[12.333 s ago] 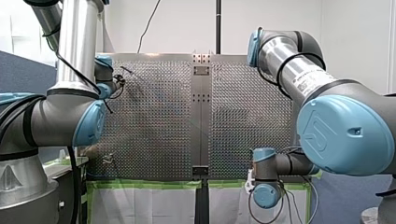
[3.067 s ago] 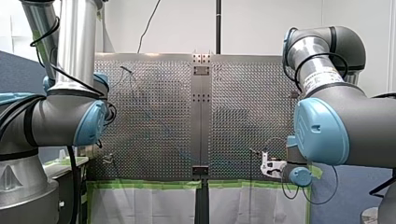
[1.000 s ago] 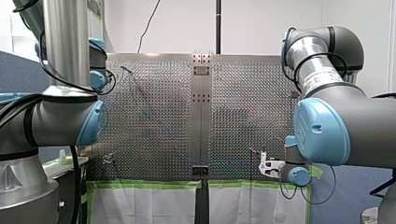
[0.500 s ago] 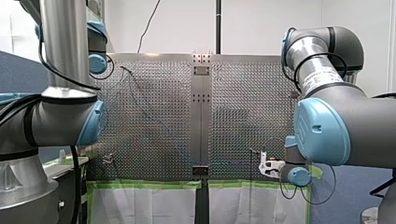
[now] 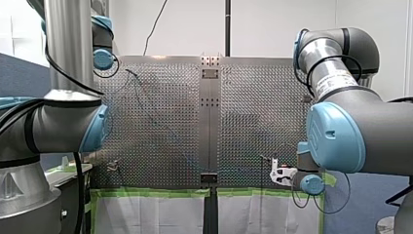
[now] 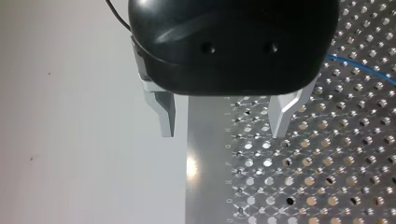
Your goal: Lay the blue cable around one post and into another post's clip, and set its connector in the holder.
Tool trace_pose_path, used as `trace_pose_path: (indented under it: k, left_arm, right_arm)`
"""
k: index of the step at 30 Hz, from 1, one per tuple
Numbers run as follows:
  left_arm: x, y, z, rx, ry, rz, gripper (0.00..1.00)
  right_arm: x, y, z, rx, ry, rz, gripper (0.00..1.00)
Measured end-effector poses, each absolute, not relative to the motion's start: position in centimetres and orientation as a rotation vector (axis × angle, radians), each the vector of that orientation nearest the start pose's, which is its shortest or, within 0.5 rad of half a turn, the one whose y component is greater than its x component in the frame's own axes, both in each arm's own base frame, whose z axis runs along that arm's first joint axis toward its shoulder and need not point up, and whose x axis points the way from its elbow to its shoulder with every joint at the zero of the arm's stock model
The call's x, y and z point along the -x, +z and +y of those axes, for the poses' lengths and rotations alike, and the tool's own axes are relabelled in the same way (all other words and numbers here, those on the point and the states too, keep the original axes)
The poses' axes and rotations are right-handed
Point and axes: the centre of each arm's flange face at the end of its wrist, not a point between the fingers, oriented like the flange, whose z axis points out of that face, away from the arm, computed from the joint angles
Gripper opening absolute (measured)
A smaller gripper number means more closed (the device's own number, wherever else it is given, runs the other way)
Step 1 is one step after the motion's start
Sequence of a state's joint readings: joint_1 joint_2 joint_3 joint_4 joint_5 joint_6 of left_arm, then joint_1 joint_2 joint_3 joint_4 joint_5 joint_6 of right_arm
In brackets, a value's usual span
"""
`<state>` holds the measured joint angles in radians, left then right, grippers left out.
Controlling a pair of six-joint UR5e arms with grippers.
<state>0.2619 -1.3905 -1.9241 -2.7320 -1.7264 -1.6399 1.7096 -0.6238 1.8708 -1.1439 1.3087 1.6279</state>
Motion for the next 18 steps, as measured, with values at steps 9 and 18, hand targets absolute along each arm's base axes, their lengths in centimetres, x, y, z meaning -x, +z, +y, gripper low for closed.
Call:
trace_pose_path:
  k: [9,18]
  left_arm:
    - [-45.5,46.3,-0.7,0.281,0.318,1.333,1.00]
    - [-46.3,48.2,-1.9,0.211,0.353,1.369,1.00]
  right_arm:
    - [-23.5,-7.1,-52.7,-1.559,1.496,-1.132,0.00]
    - [-23.5,-7.1,-52.7,-1.559,1.497,-1.132,0.00]
